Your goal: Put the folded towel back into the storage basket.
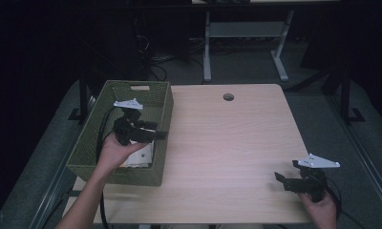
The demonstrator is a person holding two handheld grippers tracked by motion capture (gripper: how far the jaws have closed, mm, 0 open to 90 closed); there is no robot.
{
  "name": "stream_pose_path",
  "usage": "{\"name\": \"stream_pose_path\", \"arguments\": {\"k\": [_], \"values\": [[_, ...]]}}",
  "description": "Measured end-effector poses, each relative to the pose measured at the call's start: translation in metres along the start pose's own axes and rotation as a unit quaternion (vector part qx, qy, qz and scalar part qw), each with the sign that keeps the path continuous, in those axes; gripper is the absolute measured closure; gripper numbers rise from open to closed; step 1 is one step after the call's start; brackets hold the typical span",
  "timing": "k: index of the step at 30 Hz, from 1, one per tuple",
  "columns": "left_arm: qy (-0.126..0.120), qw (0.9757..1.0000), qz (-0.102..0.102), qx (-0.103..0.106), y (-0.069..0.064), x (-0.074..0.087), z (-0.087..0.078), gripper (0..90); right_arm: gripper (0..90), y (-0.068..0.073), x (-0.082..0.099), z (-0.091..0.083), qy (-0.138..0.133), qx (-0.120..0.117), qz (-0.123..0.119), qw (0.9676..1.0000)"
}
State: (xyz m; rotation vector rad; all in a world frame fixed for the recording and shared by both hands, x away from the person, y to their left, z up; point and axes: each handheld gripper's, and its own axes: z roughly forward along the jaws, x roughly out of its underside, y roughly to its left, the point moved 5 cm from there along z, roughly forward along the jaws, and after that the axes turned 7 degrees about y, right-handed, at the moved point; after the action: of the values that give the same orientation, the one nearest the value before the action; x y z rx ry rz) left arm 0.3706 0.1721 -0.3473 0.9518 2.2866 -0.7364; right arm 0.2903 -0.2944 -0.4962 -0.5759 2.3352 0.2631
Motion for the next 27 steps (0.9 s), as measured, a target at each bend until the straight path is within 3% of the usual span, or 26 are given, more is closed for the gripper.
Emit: {"name": "stream_pose_path", "arguments": {"k": [12, 27], "values": [[-0.003, 0.9999, 0.008, 0.013, -0.013, -0.006, 0.010, 32.9, 14.4, 0.000, 0.000, -0.001, 0.000, 0.001, -0.001, 1.0000], [0.004, 0.9990, 0.032, 0.032, -0.036, -0.016, 0.027, 32.3, 14.3, 0.001, 0.000, 0.000, 0.002, 0.000, -0.004, 1.0000]]}}
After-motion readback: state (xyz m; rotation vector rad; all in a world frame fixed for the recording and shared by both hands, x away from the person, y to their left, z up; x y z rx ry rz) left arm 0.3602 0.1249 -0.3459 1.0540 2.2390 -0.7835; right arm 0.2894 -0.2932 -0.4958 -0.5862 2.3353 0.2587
